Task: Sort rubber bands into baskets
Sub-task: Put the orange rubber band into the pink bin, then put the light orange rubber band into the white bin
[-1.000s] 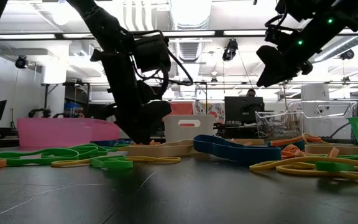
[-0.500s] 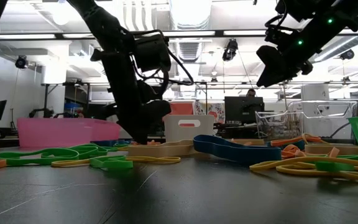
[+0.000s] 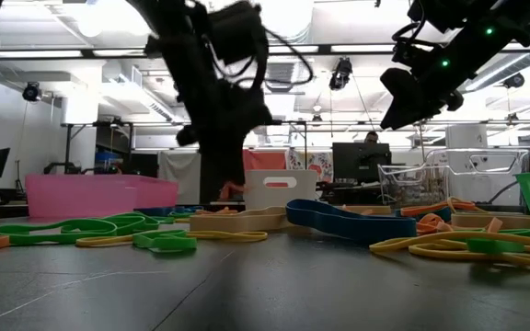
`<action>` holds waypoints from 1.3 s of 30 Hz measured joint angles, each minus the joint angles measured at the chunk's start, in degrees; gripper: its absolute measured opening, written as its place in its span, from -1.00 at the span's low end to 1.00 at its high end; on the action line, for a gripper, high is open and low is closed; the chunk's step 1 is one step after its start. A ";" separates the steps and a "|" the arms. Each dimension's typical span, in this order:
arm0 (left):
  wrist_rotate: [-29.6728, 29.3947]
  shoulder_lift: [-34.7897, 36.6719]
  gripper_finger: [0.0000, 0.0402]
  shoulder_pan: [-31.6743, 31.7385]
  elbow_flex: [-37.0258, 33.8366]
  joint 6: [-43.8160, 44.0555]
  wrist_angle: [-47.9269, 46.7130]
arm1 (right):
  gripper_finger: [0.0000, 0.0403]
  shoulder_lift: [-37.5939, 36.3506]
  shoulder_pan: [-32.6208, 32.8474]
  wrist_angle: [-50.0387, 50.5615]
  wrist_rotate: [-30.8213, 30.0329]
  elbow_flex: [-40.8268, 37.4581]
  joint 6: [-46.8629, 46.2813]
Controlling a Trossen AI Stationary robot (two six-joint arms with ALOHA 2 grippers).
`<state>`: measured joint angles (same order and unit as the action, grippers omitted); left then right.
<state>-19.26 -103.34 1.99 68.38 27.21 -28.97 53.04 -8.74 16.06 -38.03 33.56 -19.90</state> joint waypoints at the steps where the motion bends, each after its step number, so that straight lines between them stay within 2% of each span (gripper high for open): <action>1: -0.70 0.18 -1.00 -0.21 1.03 -0.42 -1.56 | -0.28 0.00 -0.01 -0.01 0.48 0.00 0.01; 4: -4.22 1.18 -1.00 -0.61 3.97 -2.09 -7.02 | -0.28 0.00 -0.01 -0.01 0.80 0.00 0.00; 8: -11.73 4.02 -1.00 -0.23 6.89 -2.33 -18.32 | -0.28 0.00 0.01 -0.03 0.80 -0.22 0.00; 11: -17.07 6.61 -1.00 1.76 6.73 0.19 -27.35 | -0.28 0.00 0.00 -0.06 0.80 -0.33 -0.02; 14: -17.81 10.37 -1.00 5.45 4.08 1.87 -33.05 | -0.28 0.00 -0.01 -0.06 1.04 -0.35 -0.47; 17: -16.78 14.65 -1.00 10.28 -0.64 1.19 -33.43 | -0.28 0.00 0.01 -0.08 1.04 -0.37 -0.55; 20: -13.07 19.60 -1.00 16.14 -5.68 0.46 -33.03 | -0.28 0.00 -0.01 -0.06 1.14 -0.37 -0.83; 25: -12.20 26.84 -0.99 22.70 -13.81 3.15 -27.62 | -0.28 0.00 -0.01 -0.08 3.71 -0.37 -1.27; 32: -10.20 31.54 -0.72 24.27 -19.71 4.32 -25.50 | -0.28 0.00 -0.01 -0.12 3.68 -0.39 -2.09; 39: -10.13 32.12 -0.38 23.27 -20.72 5.08 -24.45 | -0.28 0.00 0.03 -1.50 4.62 -0.42 -2.54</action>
<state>-29.38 -71.22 25.27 47.66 32.29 -53.42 53.04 -8.71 14.56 -33.41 33.15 -22.44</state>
